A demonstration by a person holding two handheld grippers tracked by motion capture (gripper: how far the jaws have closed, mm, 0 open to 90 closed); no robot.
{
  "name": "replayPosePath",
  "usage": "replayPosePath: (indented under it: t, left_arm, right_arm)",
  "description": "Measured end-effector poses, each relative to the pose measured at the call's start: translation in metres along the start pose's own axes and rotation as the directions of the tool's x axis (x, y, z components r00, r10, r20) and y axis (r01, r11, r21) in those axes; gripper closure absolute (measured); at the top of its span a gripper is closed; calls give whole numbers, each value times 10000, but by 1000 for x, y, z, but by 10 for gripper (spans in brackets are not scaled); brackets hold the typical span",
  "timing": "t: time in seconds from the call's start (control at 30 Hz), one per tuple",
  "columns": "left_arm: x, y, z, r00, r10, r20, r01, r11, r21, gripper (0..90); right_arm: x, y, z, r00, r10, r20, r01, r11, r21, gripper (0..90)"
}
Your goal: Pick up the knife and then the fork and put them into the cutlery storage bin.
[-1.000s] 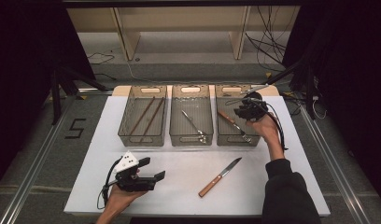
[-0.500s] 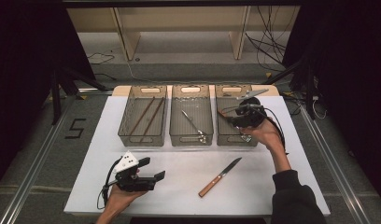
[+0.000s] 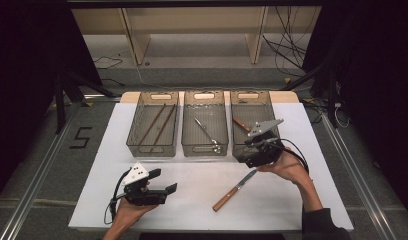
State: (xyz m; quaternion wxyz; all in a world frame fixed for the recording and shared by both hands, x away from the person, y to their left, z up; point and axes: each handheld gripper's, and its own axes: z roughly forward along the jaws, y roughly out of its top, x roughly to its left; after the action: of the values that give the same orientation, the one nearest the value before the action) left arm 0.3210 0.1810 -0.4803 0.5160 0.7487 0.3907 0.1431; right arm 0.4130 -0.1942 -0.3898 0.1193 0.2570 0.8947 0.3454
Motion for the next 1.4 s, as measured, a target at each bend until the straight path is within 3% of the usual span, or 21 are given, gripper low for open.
replayPosePath:
  t: [0.17,0.33,0.57,0.7,1.1,1.2,1.27,1.4]
  left_arm:
    - [0,0,0,10000,21,3,-21,10000,12,161]
    - [-1,0,0,10000,40,-1,-40,10000,2,161]
    - [0,0,-1,10000,18,16,-18,10000,-24,161]
    - [0,0,-1,10000,21,-7,-21,10000,-11,161]
    - [-1,0,-1,10000,48,9,-48,10000,-2,161]
    - [-1,0,0,10000,50,2,-50,10000,-2,162]
    - [0,0,0,10000,41,4,-41,10000,6,161]
    - [0,0,-1,10000,37,-1,-37,10000,-12,161]
  right_arm:
    - [22,-11,3,9972,-526,-523,529,9986,32,352]
    - [40,-12,7,9868,-1362,-873,1413,9884,554,346]
    - [57,-11,16,9664,-2233,-1272,2373,9654,1083,330]
    - [66,-12,20,9488,-2751,-1550,2963,9453,1361,330]
    - [80,-13,33,9234,-3410,-1761,3727,9063,1992,332]
    - [82,-14,36,9172,-3608,-1688,3926,8905,2300,332]
    - [82,-15,38,9119,-3701,-1771,4039,8859,2283,329]
    - [82,-16,41,9115,-3728,-1738,4066,8804,2439,326]
